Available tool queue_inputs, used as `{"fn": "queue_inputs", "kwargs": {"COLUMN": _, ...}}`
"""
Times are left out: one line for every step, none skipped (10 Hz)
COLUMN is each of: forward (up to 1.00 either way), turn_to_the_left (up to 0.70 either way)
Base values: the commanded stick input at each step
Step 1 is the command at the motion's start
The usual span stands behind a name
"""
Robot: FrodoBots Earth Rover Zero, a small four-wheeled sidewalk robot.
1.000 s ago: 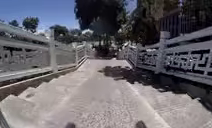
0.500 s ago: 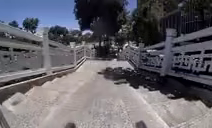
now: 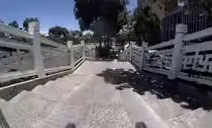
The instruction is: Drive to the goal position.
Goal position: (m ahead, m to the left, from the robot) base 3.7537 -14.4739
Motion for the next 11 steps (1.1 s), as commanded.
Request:
{"fn": "queue_inputs", "kwargs": {"forward": 0.70, "turn_to_the_left": 0.00}}
{"fn": "queue_inputs", "kwargs": {"forward": 0.70, "turn_to_the_left": 0.00}}
{"fn": "queue_inputs", "kwargs": {"forward": 0.70, "turn_to_the_left": 0.00}}
{"fn": "queue_inputs", "kwargs": {"forward": 0.70, "turn_to_the_left": 0.00}}
{"fn": "queue_inputs", "kwargs": {"forward": 0.70, "turn_to_the_left": 0.00}}
{"fn": "queue_inputs", "kwargs": {"forward": 0.70, "turn_to_the_left": 0.00}}
{"fn": "queue_inputs", "kwargs": {"forward": 0.70, "turn_to_the_left": 0.00}}
{"fn": "queue_inputs", "kwargs": {"forward": 0.70, "turn_to_the_left": 0.00}}
{"fn": "queue_inputs", "kwargs": {"forward": 0.70, "turn_to_the_left": 0.00}}
{"fn": "queue_inputs", "kwargs": {"forward": 0.70, "turn_to_the_left": 0.00}}
{"fn": "queue_inputs", "kwargs": {"forward": 0.70, "turn_to_the_left": 0.00}}
